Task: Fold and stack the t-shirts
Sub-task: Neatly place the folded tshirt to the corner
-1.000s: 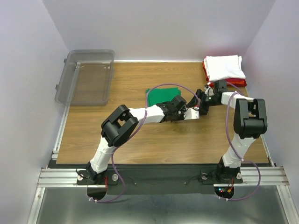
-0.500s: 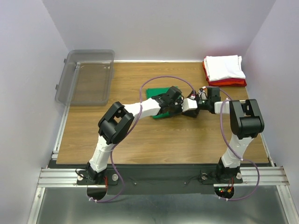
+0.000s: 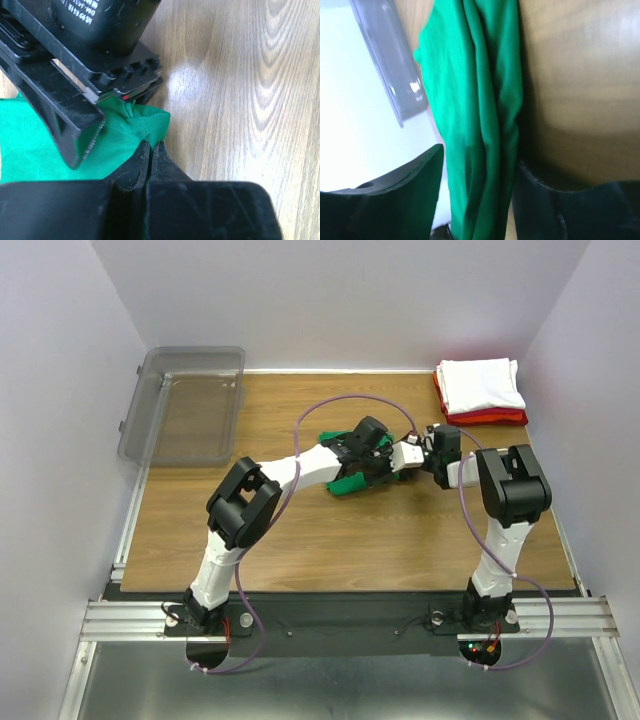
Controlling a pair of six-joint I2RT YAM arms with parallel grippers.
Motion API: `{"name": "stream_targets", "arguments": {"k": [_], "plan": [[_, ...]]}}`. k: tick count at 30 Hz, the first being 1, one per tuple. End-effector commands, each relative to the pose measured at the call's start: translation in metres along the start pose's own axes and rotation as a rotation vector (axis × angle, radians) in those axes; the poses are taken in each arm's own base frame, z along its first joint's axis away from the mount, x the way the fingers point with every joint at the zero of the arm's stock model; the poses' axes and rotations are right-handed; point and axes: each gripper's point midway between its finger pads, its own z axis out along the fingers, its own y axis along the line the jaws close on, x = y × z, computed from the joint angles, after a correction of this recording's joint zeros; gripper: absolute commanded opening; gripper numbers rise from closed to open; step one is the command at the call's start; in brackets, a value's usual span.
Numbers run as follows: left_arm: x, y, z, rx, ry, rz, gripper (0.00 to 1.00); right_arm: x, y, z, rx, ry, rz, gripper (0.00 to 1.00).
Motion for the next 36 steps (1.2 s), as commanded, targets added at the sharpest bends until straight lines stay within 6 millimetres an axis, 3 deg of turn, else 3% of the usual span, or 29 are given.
{"name": "stream_targets", "arguments": {"k": [1, 11, 13, 16, 17, 19, 20, 21, 22, 25, 26, 28, 29, 30, 31, 33, 35, 36], "plan": [[-0.053, 0.015, -0.030, -0.026, -0.124, 0.019, 0.00, -0.029, -0.005, 0.018, 0.016, -0.132, -0.019, 0.56], [-0.049, 0.017, -0.027, -0.015, -0.122, 0.005, 0.00, -0.039, -0.017, 0.033, 0.041, -0.166, -0.042, 0.48], [-0.046, 0.018, -0.027, -0.014, -0.119, 0.001, 0.00, -0.040, -0.017, 0.034, 0.044, -0.172, -0.055, 0.41], [-0.045, 0.020, -0.027, -0.012, -0.120, -0.009, 0.00, -0.041, -0.015, 0.039, 0.039, -0.162, -0.084, 0.16], [-0.046, 0.021, -0.027, -0.013, -0.121, -0.011, 0.02, -0.037, -0.017, 0.041, 0.040, -0.140, -0.087, 0.04], [-0.047, 0.023, -0.032, -0.014, -0.126, -0.027, 0.13, -0.038, -0.014, 0.041, 0.050, -0.123, -0.147, 0.00], [-0.046, 0.025, -0.038, 0.004, -0.132, -0.054, 0.23, -0.046, -0.001, 0.042, 0.038, -0.129, -0.197, 0.01], [-0.053, 0.026, -0.048, 0.015, -0.157, -0.064, 0.28, -0.045, -0.005, 0.039, 0.078, -0.101, -0.281, 0.01], [-0.049, 0.033, -0.057, 0.010, -0.160, -0.092, 0.33, -0.058, 0.017, 0.039, 0.059, -0.111, -0.358, 0.01], [-0.044, 0.032, -0.082, 0.033, -0.181, -0.181, 0.37, -0.069, 0.016, 0.035, 0.144, -0.074, -0.522, 0.00], [-0.040, 0.034, -0.089, 0.031, -0.176, -0.205, 0.39, -0.085, 0.035, 0.035, 0.139, -0.093, -0.587, 0.01], [-0.031, 0.038, -0.102, 0.018, -0.172, -0.240, 0.42, -0.093, 0.024, 0.029, 0.226, -0.060, -0.669, 0.00], [-0.028, 0.034, -0.113, 0.017, -0.173, -0.248, 0.49, -0.104, 0.022, 0.026, 0.249, -0.067, -0.694, 0.01], [-0.025, 0.036, -0.120, 0.007, -0.174, -0.260, 0.50, -0.118, 0.030, 0.022, 0.274, -0.079, -0.763, 0.01], [-0.029, 0.036, -0.131, -0.004, -0.187, -0.259, 0.60, -0.130, 0.029, 0.019, 0.300, -0.090, -0.787, 0.01], [-0.018, 0.031, -0.137, -0.007, -0.174, -0.290, 0.61, -0.153, 0.044, 0.011, 0.342, -0.128, -0.847, 0.01], [-0.014, 0.026, -0.146, -0.013, -0.175, -0.316, 0.63, -0.171, 0.037, 0.005, 0.412, -0.130, -0.900, 0.00], [-0.014, 0.023, -0.148, -0.009, -0.176, -0.318, 0.75, -0.180, 0.041, 0.004, 0.427, -0.141, -0.927, 0.01]]}}
